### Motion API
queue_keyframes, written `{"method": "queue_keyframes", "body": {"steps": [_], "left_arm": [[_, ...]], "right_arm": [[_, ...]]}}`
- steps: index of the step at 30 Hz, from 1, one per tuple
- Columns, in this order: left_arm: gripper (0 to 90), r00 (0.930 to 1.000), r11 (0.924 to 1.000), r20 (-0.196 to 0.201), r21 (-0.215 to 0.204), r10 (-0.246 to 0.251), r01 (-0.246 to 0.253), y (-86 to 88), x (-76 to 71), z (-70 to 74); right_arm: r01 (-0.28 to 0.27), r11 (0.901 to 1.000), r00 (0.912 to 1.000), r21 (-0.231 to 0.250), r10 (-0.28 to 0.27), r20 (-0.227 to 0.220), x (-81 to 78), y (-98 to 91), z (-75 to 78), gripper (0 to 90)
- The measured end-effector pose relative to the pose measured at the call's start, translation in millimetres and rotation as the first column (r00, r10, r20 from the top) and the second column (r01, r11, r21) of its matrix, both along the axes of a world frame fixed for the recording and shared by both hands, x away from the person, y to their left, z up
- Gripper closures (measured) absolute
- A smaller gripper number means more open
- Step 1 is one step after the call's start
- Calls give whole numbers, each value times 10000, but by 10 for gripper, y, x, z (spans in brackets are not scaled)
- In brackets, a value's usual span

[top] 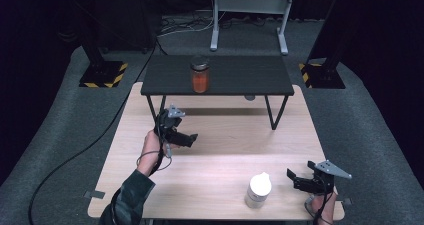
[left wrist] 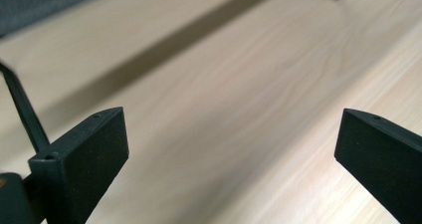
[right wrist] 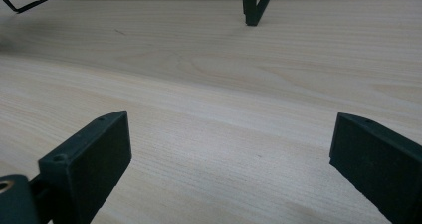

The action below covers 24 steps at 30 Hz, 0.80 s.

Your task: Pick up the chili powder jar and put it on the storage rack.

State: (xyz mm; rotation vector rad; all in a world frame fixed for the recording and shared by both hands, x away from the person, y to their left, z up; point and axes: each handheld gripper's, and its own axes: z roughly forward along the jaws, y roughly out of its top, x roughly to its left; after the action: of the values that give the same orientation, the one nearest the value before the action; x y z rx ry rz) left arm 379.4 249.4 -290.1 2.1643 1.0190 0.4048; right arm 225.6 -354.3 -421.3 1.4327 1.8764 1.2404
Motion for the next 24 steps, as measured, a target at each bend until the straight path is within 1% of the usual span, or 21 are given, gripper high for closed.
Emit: {"method": "queue_keyframes", "body": {"steps": [4, 6, 7, 10, 13, 15, 17, 19, 21, 24], "left_arm": [[3, 9989, 9996, -380, -16, 267, -268, 91, -123, -240], [3, 9975, 9985, -525, -254, 463, -477, 143, -200, -352], [3, 9964, 9971, -591, -426, 601, -627, 174, -261, -435], [3, 9939, 9934, -726, -732, 832, -885, 202, -409, -616], [3, 9921, 9921, -853, -770, 923, -989, 182, -515, -743], [3, 9910, 9917, -985, -830, 903, -986, 186, -555, -800], [3, 9903, 9914, -978, -764, 986, -1063, 178, -601, -843], [3, 9895, 9912, -1064, -791, 979, -1066, 192, -619, -881], [3, 9894, 9918, -1030, -654, 1028, -1098, 185, -648, -900], [3, 9898, 9904, -813, -648, 1168, -1222, 186, -718, -940]], "right_arm": [[-38, 10000, 10000, -61, 38, -57, 9, 10, 10, 17], [-53, 10000, 10000, -65, 53, -77, 13, 11, 12, 17], [-49, 10000, 10000, -63, 49, -83, 14, 10, 12, 17], [-24, 10000, 10000, -43, 24, -83, 12, 10, 11, 18], [-29, 9999, 10000, -104, 28, -62, 9, 19, 13, 19], [-25, 9999, 10000, -126, 25, -61, 9, 22, 14, 20], [2, 9999, 10000, -110, -3, -80, 11, 23, 15, 21], [18, 10000, 10000, -75, -19, -50, 5, 19, 10, 25], [63, 10000, 10000, -13, -63, -26, -1, 13, 3, 26], [65, 10000, 10000, -40, -65, -12, -4, 16, 4, 26]]}}
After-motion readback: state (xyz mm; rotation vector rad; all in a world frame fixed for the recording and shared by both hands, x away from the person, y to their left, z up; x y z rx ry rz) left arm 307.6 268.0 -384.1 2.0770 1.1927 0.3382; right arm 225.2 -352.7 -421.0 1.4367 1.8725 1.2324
